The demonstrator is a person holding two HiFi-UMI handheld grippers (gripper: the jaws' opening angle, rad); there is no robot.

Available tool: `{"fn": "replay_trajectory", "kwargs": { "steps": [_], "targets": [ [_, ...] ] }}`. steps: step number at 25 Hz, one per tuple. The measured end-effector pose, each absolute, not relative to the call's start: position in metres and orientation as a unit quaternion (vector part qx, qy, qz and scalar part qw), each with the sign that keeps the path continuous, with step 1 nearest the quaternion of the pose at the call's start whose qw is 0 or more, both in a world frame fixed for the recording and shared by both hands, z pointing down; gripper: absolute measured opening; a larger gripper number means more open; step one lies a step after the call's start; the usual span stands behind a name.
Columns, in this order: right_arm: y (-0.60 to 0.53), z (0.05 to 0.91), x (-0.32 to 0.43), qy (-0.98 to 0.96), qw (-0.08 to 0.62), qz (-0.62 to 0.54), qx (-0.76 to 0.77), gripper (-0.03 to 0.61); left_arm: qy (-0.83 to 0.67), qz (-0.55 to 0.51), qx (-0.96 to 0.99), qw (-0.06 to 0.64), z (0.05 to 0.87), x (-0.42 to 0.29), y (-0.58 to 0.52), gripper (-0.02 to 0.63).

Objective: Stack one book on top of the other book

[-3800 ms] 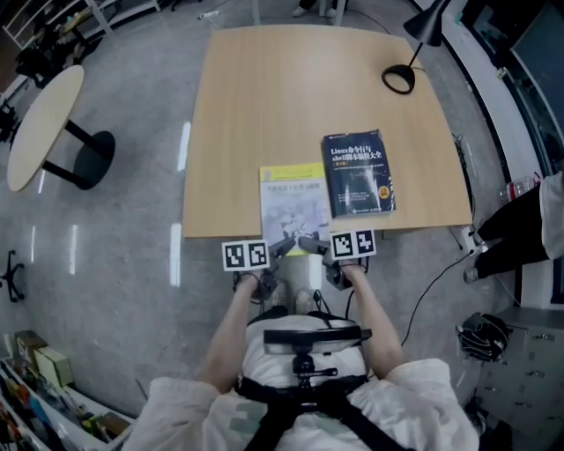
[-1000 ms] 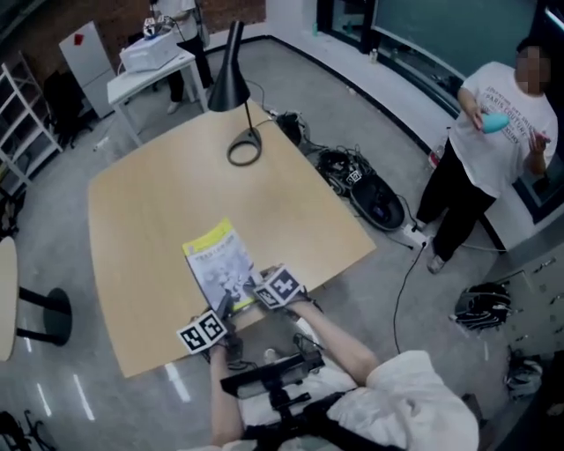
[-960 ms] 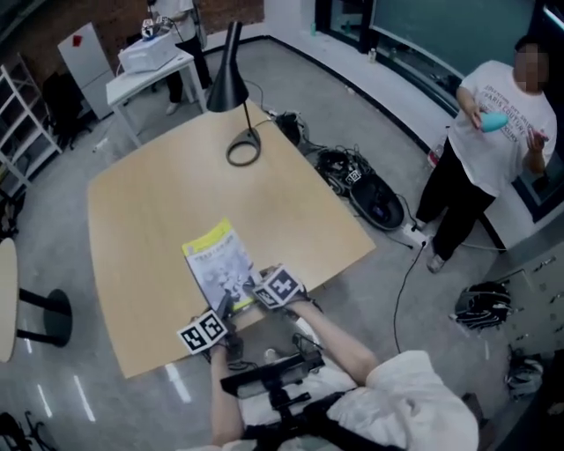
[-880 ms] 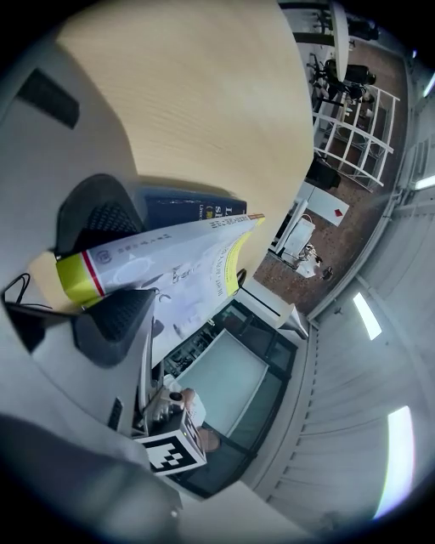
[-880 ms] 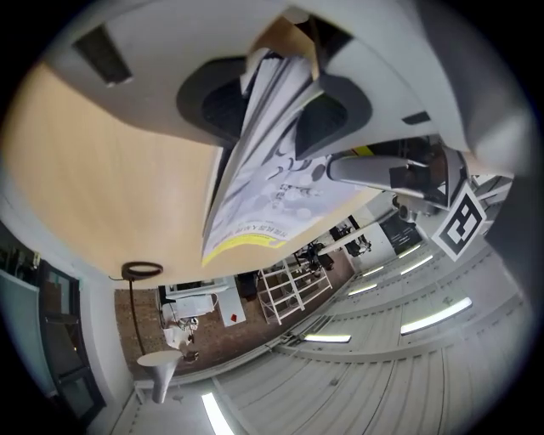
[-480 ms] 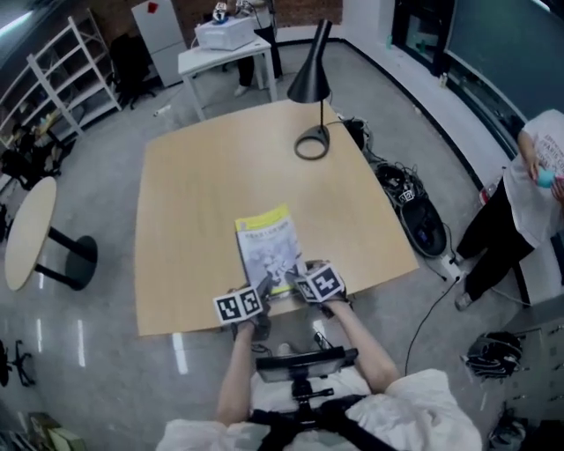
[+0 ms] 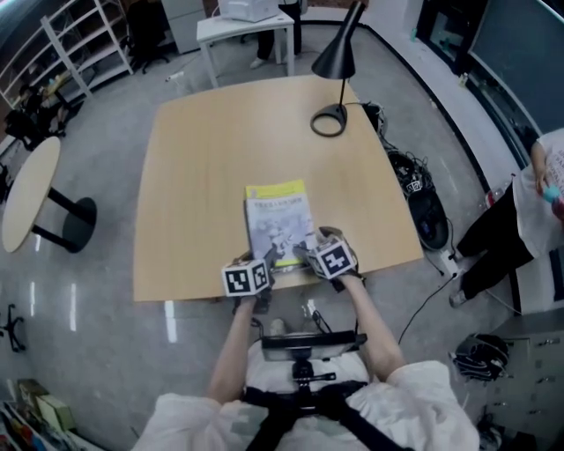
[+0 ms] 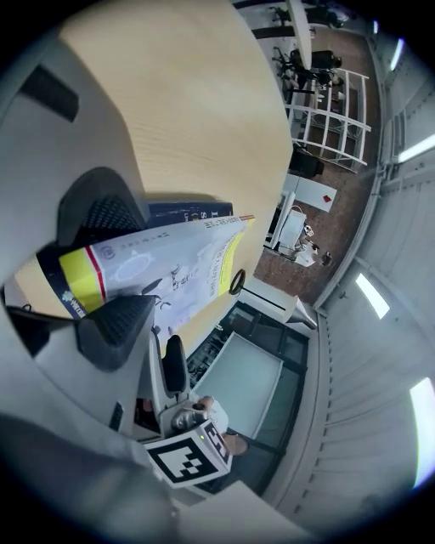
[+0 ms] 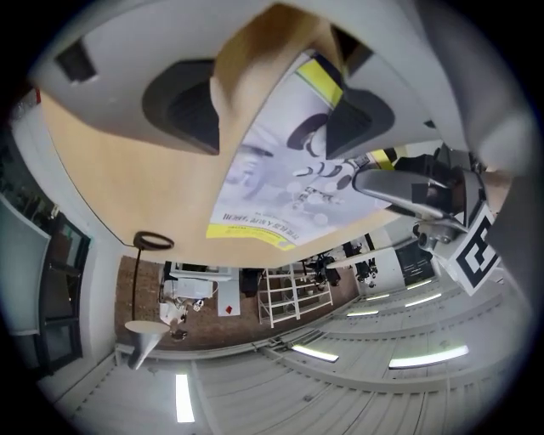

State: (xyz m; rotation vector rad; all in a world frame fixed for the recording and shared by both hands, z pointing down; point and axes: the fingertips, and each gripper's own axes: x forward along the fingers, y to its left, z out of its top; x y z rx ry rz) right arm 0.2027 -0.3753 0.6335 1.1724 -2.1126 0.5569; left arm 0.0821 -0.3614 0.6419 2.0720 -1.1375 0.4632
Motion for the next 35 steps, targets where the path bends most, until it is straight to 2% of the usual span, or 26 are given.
{"fn": "replay_trajectory", "kwargs": {
  "steps": [5,9,15,17,18,19,20,22,23,25,27,35],
  "targets": [
    [-0.378,0.63,0.211,-0.802,0.303,0.239,0.455,0.399,-0.481,0.21,0.794,0.309,0.642,0.071,-0.37,0.259],
    [-0.379,0.622,0.216,-0.805,0.269,0.257,0.462,0.399,-0.52,0.249,0.785,0.226,0.631,0.056,-0.38,0.273],
    [-0.387,0.584,0.203,-0.814,0.154,0.321,0.46,0.396,-0.516,0.186,0.794,0.262,0.612,0.05,-0.389,0.272],
    [-0.387,0.57,0.2,-0.821,0.143,0.311,0.457,0.231,-0.482,0.16,0.816,0.275,0.601,0.063,-0.388,0.272],
    [-0.387,0.562,0.198,-0.828,0.137,0.295,0.458,0.171,-0.469,0.144,0.827,0.275,0.593,0.068,-0.388,0.272],
    [-0.386,0.551,0.196,-0.835,0.125,0.277,0.459,0.088,-0.464,0.125,0.834,0.271,0.583,0.071,-0.389,0.264],
    [-0.385,0.54,0.193,-0.842,0.107,0.264,0.457,0.044,-0.466,0.102,0.839,0.264,0.571,0.071,-0.39,0.21],
    [-0.382,0.513,0.185,-0.855,0.053,0.258,0.447,0.021,-0.476,0.054,0.841,0.252,0.544,0.067,-0.392,0.044],
    [-0.38,0.499,0.182,-0.86,0.02,0.261,0.439,0.021,-0.476,0.032,0.842,0.251,0.531,0.065,-0.393,0.015],
    [-0.376,0.476,0.178,-0.866,-0.035,0.272,0.419,0.021,-0.468,-0.008,0.847,0.25,0.508,0.064,-0.395,0.015],
    [-0.371,0.465,0.176,-0.869,-0.058,0.281,0.404,0.021,-0.464,-0.038,0.849,0.248,0.492,0.062,-0.394,0.015],
    [-0.358,0.466,0.19,-0.861,-0.048,0.26,0.434,0.0,-0.477,-0.04,0.844,0.243,0.487,0.059,-0.378,0.015]
  ]
}}
